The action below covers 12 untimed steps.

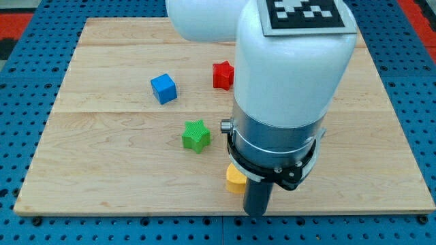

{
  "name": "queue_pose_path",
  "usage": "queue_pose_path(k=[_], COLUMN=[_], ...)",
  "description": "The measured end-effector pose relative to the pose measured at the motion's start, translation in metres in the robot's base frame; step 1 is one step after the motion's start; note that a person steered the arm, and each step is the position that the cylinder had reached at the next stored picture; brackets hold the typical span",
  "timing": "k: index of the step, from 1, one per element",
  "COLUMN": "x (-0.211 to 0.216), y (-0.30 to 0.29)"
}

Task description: Move the green circle towards the center

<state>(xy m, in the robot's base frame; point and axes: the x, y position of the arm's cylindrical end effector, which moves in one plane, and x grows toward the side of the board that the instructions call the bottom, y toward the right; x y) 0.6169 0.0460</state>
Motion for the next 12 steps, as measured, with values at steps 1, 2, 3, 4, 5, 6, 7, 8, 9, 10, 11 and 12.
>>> queue_pose_path(k=[1,2,3,4,5,6,7,8,9,10,11,12], x=[0.000,0.000,0.000,0.001,0.002,0.001,0.001,0.001,0.001,0.001,-0.012,-0.046], y=[0.010,0.022,0.036,0.046,0.052,0.083,0.121,0.142,0.145,0.145,0.145,0.144])
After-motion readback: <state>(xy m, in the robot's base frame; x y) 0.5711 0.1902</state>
